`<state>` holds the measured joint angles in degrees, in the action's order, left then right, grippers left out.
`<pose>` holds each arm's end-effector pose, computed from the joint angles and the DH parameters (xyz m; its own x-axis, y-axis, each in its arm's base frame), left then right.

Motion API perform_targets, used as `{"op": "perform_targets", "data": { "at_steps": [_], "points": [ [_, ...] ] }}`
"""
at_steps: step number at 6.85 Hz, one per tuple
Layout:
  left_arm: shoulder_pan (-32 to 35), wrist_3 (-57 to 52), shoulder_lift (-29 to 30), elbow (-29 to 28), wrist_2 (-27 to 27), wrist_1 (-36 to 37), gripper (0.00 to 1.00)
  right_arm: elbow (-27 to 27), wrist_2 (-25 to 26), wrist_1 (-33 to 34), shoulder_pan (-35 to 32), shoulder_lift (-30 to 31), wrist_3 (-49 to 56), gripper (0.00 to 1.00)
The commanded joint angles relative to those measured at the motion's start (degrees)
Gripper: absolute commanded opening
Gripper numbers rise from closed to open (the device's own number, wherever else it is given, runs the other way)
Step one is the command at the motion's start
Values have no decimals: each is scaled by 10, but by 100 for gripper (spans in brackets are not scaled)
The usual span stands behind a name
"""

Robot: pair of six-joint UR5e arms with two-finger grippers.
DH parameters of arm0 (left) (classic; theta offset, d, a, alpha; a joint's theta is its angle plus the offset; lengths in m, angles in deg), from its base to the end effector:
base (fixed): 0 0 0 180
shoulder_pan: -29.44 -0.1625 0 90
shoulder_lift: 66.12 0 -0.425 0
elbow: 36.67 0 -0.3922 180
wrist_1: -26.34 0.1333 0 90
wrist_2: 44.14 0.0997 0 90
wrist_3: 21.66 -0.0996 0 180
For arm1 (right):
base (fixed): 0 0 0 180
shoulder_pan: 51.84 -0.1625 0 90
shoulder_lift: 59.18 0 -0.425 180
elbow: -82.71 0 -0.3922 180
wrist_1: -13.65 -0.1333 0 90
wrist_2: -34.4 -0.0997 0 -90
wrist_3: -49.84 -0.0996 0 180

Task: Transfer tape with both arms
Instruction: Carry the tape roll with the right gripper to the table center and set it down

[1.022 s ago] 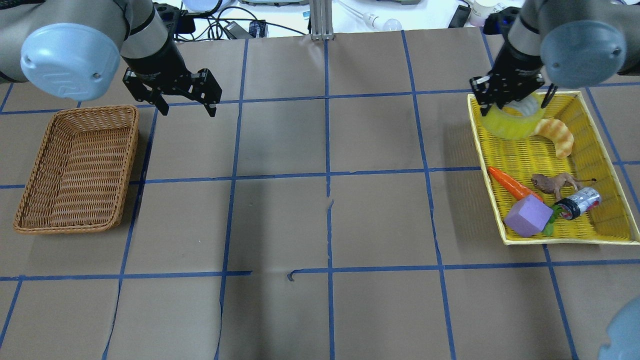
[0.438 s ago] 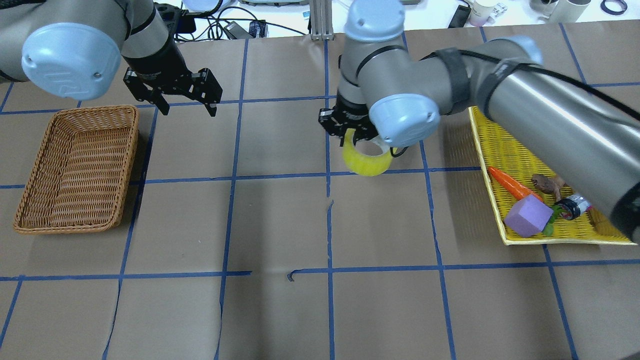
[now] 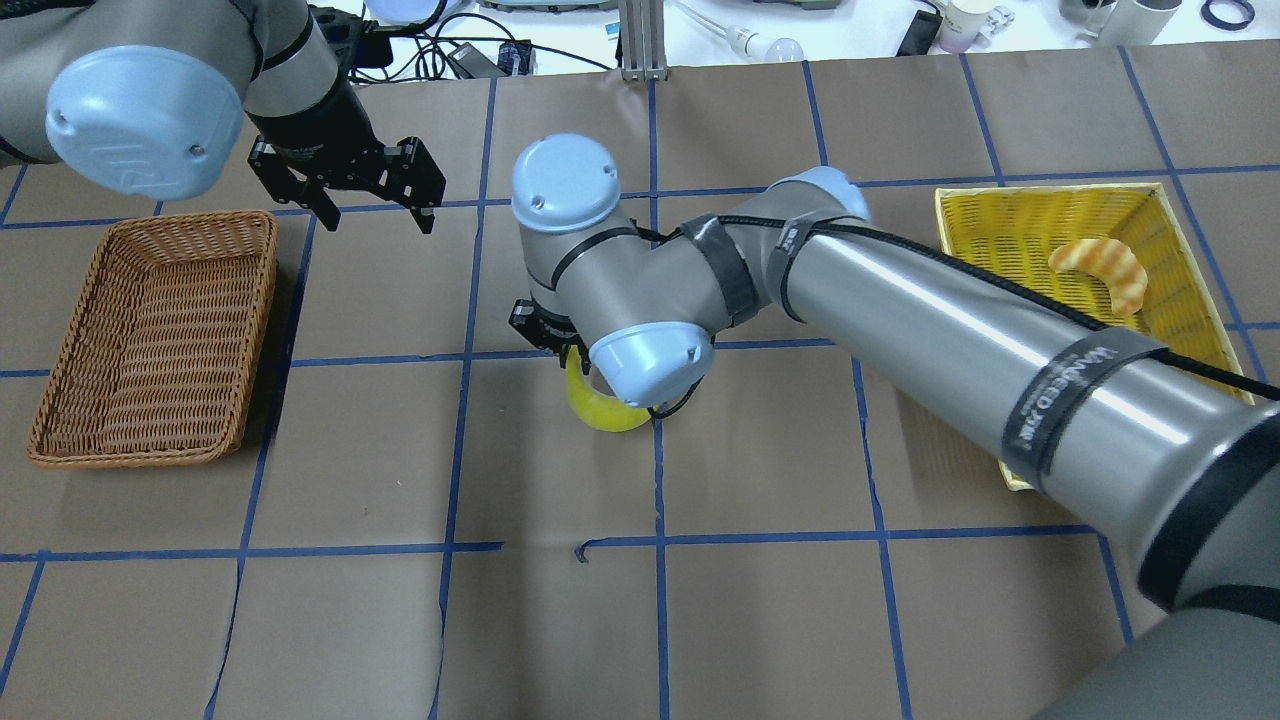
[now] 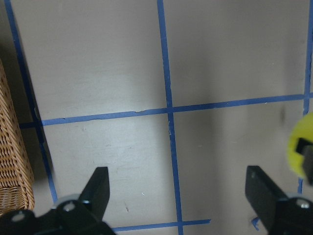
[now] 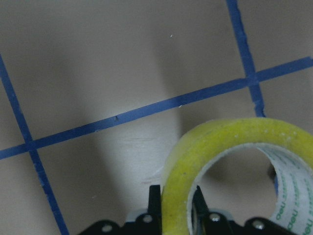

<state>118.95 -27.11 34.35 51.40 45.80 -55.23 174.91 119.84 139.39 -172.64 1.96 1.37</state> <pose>-0.1286 -0.5657 0.4224 -0.9963 0.0865 0.0012 0.0865 0.9963 0.0018 0.4534 -0.4848 0.2415 -0.9475 0.2988 -0.1136 0.3001 0.9539 0.0052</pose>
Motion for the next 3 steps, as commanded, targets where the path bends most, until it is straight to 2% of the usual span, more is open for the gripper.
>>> {"op": "perform_targets", "data": {
  "at_steps": [1, 2, 3],
  "points": [
    [0, 1, 2, 2, -1, 1, 100, 31, 0, 18, -12, -14, -27, 71],
    [0, 1, 2, 3, -1, 1, 100, 35, 2, 19, -9, -1, -26, 97],
    [0, 1, 2, 3, -2, 1, 100, 31, 2, 6, 12, 33, -15, 100]
  ]
}}
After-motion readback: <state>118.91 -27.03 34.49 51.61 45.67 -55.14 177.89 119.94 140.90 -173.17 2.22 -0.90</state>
